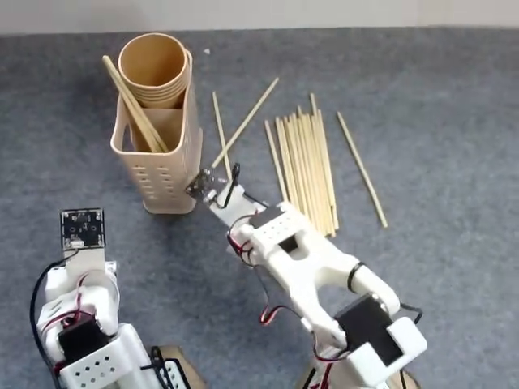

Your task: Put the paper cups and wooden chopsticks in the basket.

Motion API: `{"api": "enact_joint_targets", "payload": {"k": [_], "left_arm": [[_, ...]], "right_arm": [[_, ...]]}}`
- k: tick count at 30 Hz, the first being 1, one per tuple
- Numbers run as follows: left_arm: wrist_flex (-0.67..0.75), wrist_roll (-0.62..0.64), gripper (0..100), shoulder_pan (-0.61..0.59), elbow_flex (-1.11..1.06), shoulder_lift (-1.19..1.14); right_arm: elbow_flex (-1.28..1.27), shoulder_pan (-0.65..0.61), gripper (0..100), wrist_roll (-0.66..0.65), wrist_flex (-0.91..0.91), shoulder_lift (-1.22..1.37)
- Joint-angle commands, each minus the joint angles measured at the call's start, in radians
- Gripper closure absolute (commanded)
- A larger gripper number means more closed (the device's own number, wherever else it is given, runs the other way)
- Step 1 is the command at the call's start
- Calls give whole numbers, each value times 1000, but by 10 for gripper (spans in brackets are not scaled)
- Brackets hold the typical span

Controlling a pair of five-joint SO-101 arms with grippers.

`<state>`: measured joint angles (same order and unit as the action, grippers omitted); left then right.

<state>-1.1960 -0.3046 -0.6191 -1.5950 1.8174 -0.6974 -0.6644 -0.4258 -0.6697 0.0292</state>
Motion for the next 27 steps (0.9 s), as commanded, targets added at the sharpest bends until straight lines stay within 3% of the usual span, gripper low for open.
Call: {"api": "enact_joint_targets", "payload": {"k": [1, 8, 13, 21, 27], "left_arm": [[18, -6, 828, 10, 4, 2], [18, -6, 828, 10, 4, 2], [18, -6, 828, 10, 4, 2], [18, -6, 828, 10, 4, 2], [18, -6, 828, 10, 4, 2]], "right_arm": [[19, 13, 997, -12, -16, -5], [19, 31, 993, -9, -165, -189], [19, 120, 993, 71, -216, -341], [19, 191, 993, 83, -302, -529], [183, 260, 993, 311, -156, -638]]}}
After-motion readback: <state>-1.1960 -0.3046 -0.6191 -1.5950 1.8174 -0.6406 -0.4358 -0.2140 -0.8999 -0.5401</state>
